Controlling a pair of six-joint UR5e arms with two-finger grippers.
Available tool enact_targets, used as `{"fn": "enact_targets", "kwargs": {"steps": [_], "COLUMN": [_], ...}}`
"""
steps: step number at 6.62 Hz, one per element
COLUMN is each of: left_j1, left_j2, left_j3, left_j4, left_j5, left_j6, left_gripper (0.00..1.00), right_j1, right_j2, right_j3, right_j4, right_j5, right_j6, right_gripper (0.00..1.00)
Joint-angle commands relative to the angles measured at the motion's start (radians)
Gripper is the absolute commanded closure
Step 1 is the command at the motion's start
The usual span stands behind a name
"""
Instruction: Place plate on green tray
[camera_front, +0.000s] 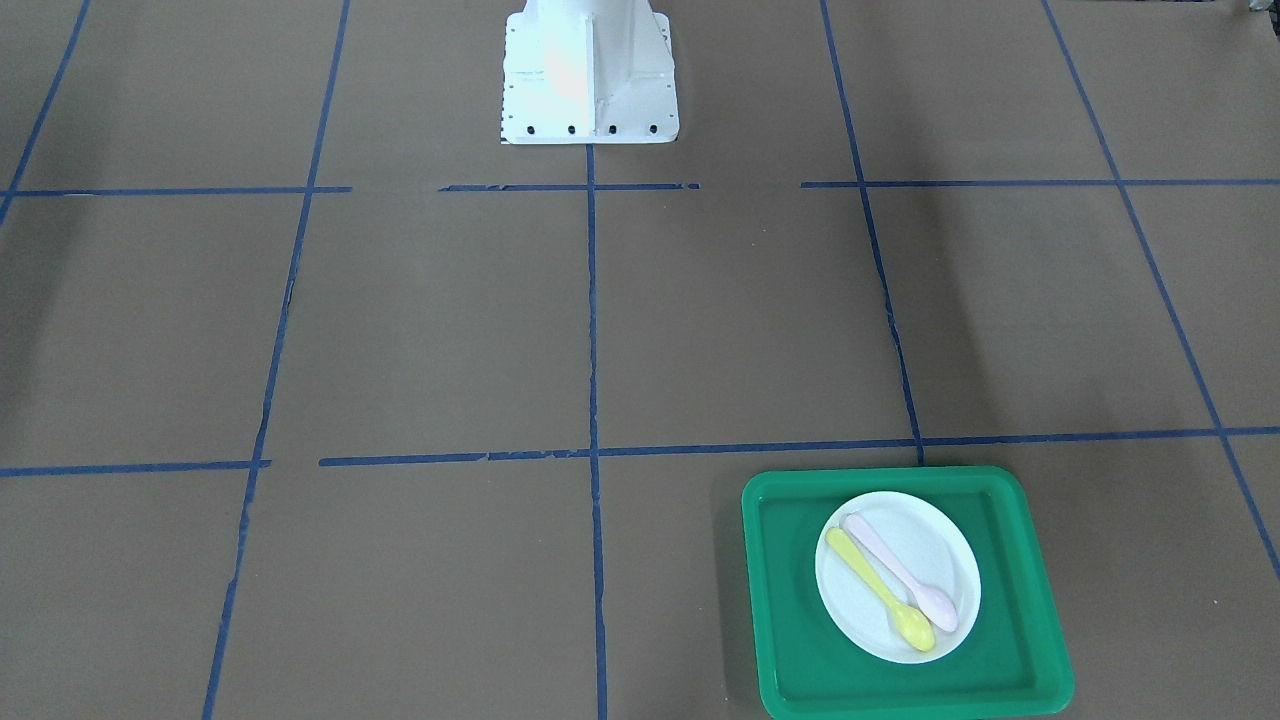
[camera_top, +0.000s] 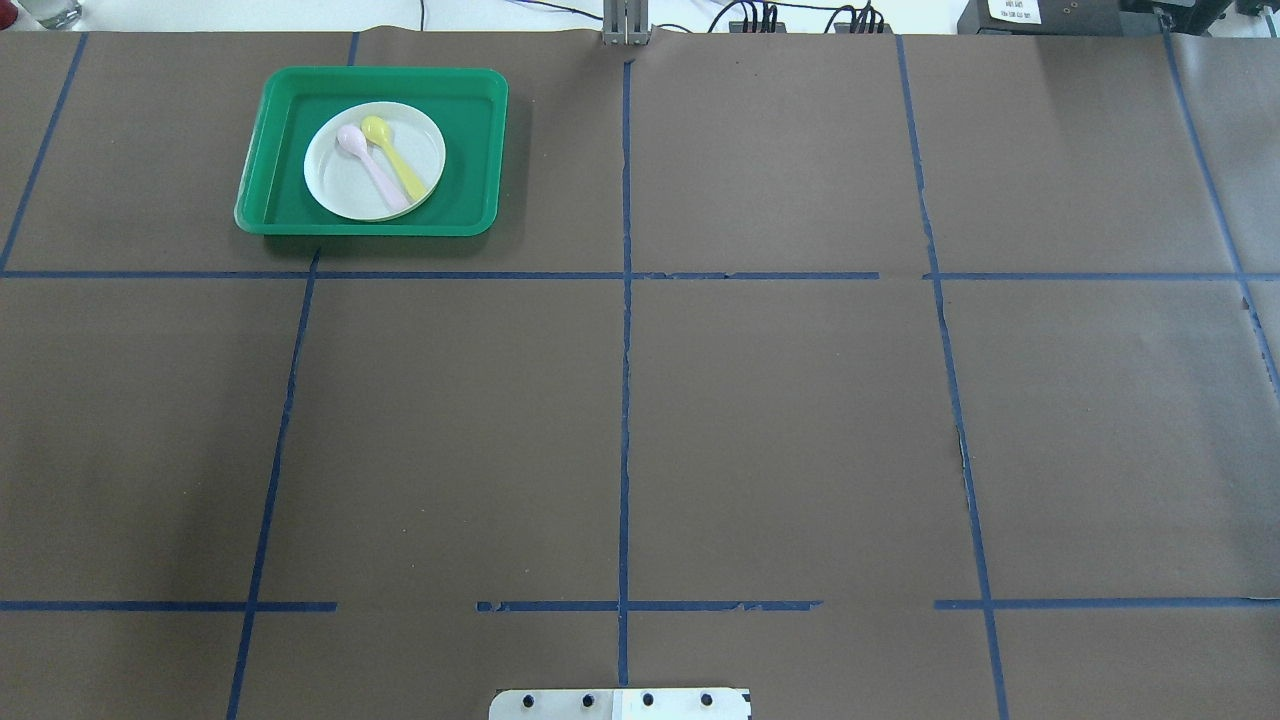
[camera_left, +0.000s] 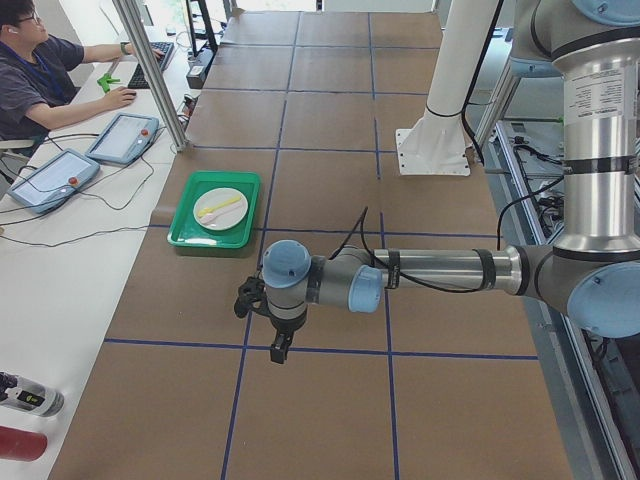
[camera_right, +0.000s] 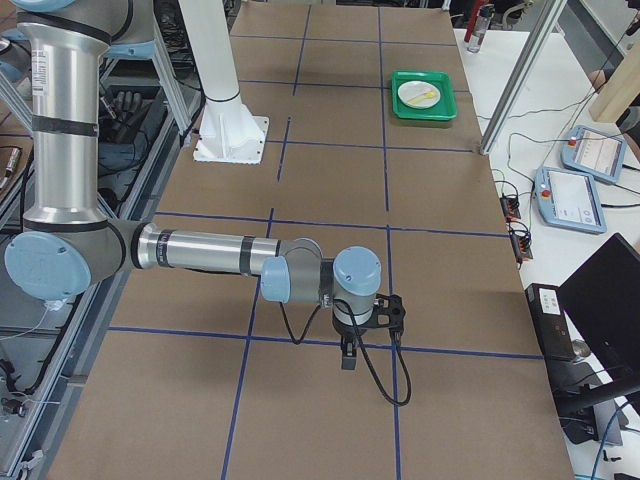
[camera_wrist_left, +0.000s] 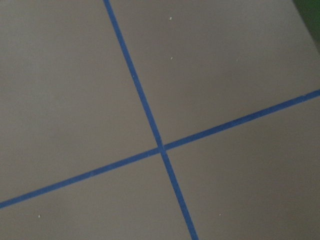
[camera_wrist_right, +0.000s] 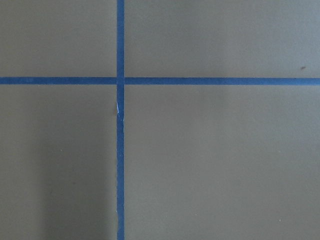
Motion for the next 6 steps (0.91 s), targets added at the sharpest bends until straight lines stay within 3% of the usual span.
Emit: {"fn": "enact_targets", "kwargs": {"steps": [1, 2, 6], "left_j1": [-0.022, -0.040, -0.051], "left_j2": [-0.021, -0.044, -0.043], "left_j3": [-0.017, -0.042, -0.046], "left_j4": [0.124, 0.190, 0.205], "left_j5": [-0.002, 0.002, 0.001], "left_j6": [-0.004, -0.004, -0.001], "left_gripper": [0.00, 0.00, 0.00], "right_j1": [0.000, 0.000, 0.000], "right_j2": [0.000, 0.000, 0.000], "right_j3": [0.001, 0.001, 0.001], "right_j4": [0.000, 0.000, 0.000], "right_j5": [0.000, 0.000, 0.000], "right_j6": [0.001, 0.000, 0.000], "right_gripper": [0.00, 0.00, 0.00]}}
